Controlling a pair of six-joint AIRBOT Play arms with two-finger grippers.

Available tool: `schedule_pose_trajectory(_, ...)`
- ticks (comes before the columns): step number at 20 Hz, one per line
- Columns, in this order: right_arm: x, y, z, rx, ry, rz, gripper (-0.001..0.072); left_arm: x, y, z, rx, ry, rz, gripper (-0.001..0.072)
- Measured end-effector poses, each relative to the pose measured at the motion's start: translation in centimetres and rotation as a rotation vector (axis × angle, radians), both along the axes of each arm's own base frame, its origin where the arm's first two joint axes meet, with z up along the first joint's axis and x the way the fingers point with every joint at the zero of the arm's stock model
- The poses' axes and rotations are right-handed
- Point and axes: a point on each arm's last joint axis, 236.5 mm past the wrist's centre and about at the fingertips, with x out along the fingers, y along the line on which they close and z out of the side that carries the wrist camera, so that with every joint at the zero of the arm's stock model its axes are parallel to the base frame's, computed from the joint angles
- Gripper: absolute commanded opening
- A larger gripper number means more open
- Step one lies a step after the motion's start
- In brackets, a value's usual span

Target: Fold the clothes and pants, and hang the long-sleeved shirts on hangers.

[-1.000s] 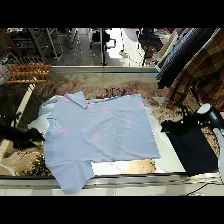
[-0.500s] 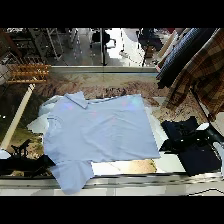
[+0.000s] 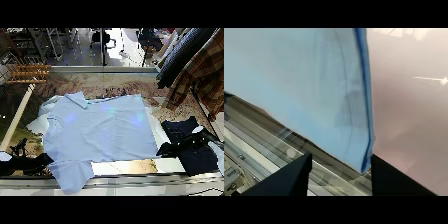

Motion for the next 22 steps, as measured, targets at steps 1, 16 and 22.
schedule_pose_trajectory(1, 0.0, 0.2, -0.1, 0.000, -0.001, 0.011, 0.0341, 0.0, -0.1, -0.2, -0.007, 0.003, 0.006, 0.0526)
schedule_pose_trajectory(16, 6.6, 0.0, 18.2, -0.211, -0.573, 0.172, 0.0015, 10.0, -4.1, 20.5, -0.452, -0.540, -0.034, 0.0005)
schedule_pose_trajectory(22, 2.9, 0.3, 49.6, -0.659, -1.476, -0.006, 0.0014, 5.7, -1.3, 57.3, -0.881, -1.551, -0.112, 0.0005)
